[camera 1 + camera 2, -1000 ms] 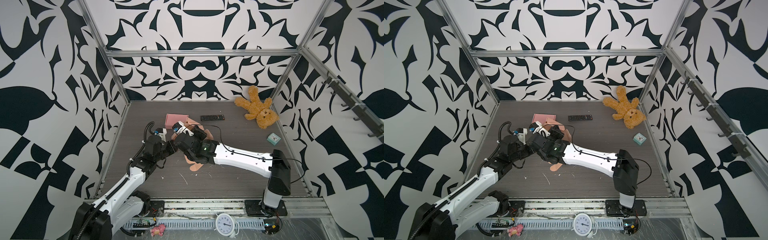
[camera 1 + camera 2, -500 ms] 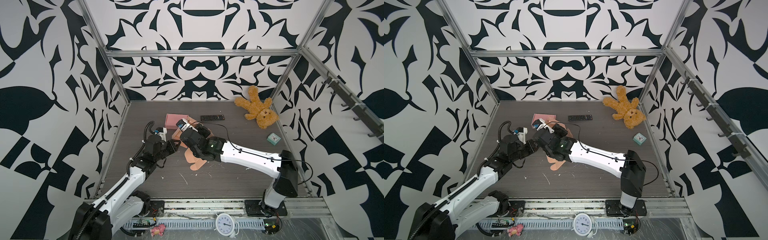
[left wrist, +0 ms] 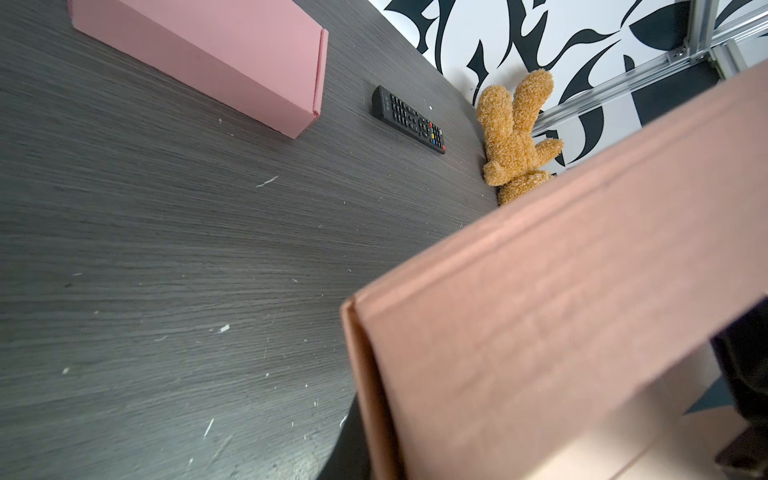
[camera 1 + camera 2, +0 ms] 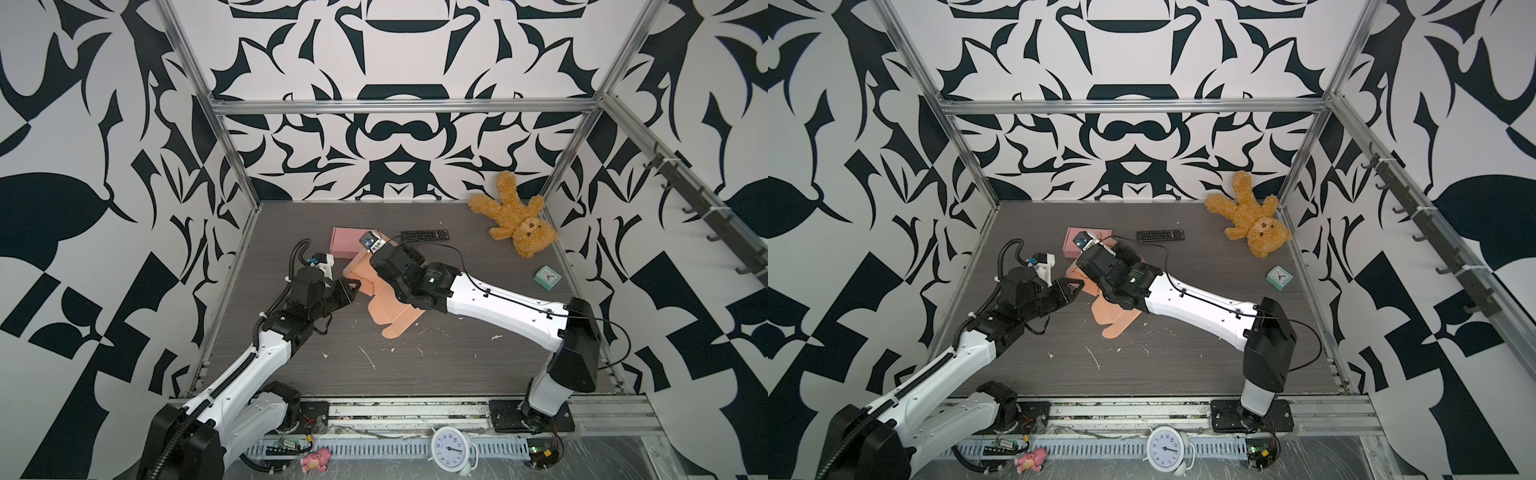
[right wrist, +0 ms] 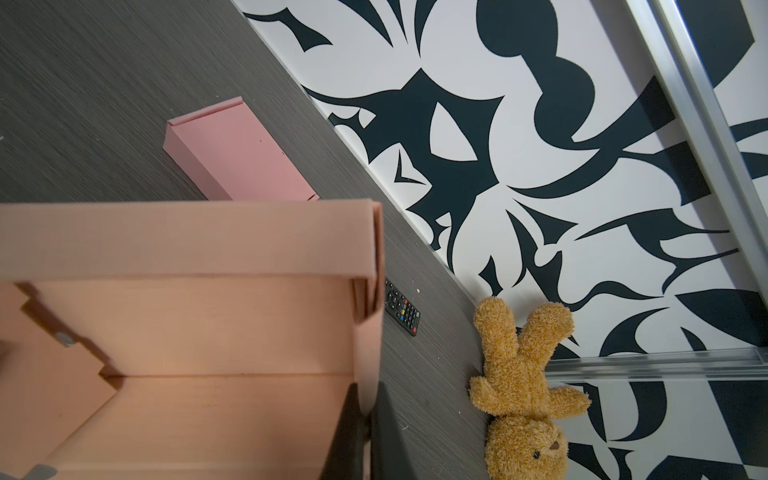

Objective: Fold the paper box

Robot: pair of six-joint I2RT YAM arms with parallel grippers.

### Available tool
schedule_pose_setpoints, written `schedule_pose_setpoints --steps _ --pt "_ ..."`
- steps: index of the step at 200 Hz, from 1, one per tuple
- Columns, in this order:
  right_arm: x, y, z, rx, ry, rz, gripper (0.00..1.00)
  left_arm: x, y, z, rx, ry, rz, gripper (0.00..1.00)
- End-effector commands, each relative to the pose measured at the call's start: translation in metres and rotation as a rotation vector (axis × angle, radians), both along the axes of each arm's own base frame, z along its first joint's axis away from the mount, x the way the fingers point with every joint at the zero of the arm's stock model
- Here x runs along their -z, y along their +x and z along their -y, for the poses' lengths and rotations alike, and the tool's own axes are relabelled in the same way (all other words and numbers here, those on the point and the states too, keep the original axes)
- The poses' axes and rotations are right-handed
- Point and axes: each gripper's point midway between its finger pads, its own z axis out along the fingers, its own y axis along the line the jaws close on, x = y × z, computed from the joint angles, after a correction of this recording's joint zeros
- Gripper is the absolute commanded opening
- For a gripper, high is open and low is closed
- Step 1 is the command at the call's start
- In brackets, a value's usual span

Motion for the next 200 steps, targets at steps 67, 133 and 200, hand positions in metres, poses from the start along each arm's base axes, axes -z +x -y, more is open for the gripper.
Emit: schedule_pose_setpoints --steps 67,133,200 --pt "-0.003 0.007 -0.006 0.069 -0.174 0.15 0.0 -0.044 0.008 0.021 0.073 -0.047 0.121 0.16" --pt "-0.005 0.002 -0.017 0.066 -0.005 0.085 0.02 -0.04 0.009 0.023 0.07 -0.04 0.115 0.16" --pt "-0.006 0.002 -0.011 0.112 -0.06 0.127 0.08 -0.038 0.01 0.022 0.06 -0.03 0.118 0.15"
